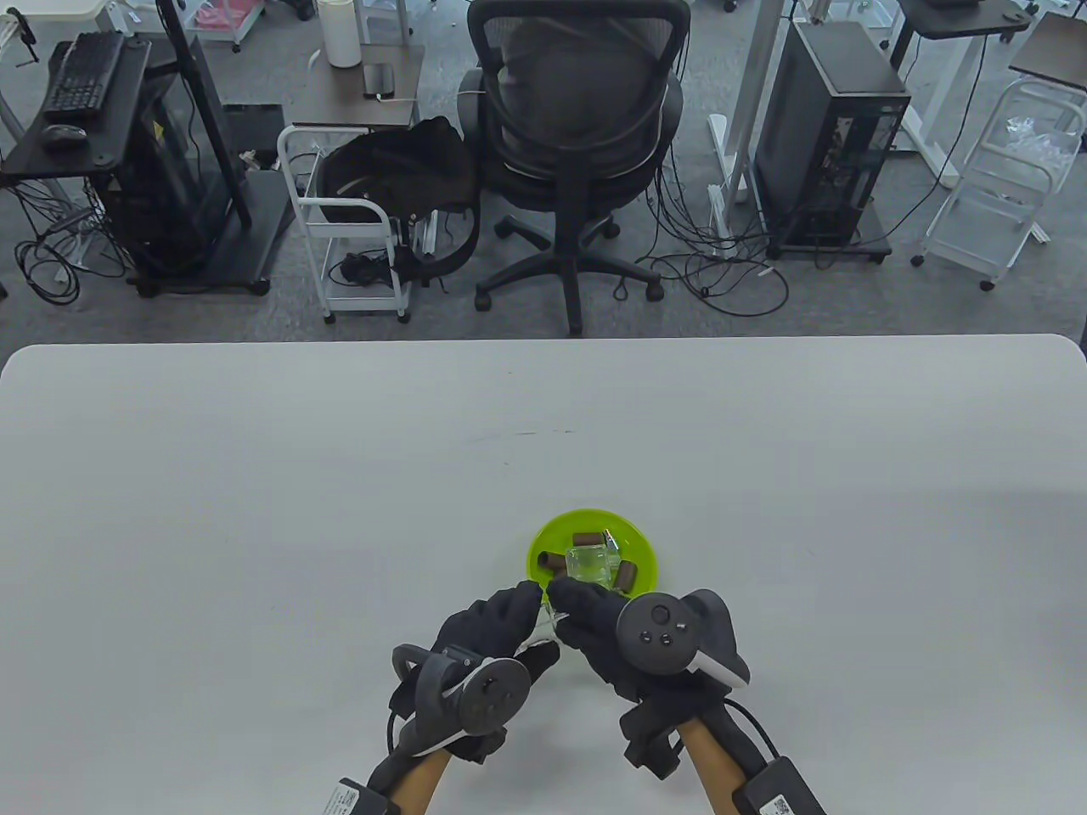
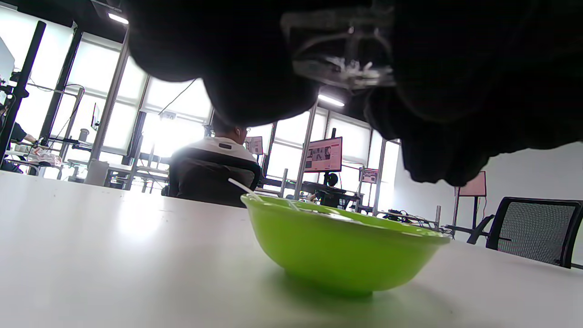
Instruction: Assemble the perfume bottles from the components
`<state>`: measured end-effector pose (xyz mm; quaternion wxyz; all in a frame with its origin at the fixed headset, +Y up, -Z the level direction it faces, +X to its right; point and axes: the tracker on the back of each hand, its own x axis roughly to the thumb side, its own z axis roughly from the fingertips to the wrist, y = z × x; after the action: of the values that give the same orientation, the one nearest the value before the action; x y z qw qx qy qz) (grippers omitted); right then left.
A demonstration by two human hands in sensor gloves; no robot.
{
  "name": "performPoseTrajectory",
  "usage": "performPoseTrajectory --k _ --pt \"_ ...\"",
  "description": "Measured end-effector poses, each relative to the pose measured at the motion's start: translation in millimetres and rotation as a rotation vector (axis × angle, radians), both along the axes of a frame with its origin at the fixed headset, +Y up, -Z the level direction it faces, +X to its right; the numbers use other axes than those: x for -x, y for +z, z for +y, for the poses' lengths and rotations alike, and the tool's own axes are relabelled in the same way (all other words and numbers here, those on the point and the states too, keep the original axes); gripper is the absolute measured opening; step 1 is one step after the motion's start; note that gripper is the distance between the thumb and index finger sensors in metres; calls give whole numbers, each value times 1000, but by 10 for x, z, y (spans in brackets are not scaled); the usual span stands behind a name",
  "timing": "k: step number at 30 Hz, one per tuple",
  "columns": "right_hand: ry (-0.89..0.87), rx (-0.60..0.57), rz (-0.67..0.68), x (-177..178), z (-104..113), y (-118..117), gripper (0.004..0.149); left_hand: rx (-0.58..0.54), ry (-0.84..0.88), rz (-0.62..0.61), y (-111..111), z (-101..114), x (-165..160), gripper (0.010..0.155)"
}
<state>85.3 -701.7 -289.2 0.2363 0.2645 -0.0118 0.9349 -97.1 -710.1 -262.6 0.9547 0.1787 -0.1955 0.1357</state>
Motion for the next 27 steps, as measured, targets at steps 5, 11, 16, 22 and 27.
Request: performPoseTrajectory --k 5,11,16,22,27 --pt "155 -167 -62 58 -10 65 53 0 -9 -13 1 -14 -31 72" --pt "-22 -15 -76 16 -77 7 53 -47 -62 5 38 -19 -61 73" --pt "-182 107 -54 -52 -89 -36 51 -73 -64 36 27 -1 -30 73" --pt "-8 -155 -227 -345 101 -78 56 -42 34 75 -15 22 132 73" --pt "198 -183 -349 -560 82 -227 55 -12 85 105 -64 17 244 73"
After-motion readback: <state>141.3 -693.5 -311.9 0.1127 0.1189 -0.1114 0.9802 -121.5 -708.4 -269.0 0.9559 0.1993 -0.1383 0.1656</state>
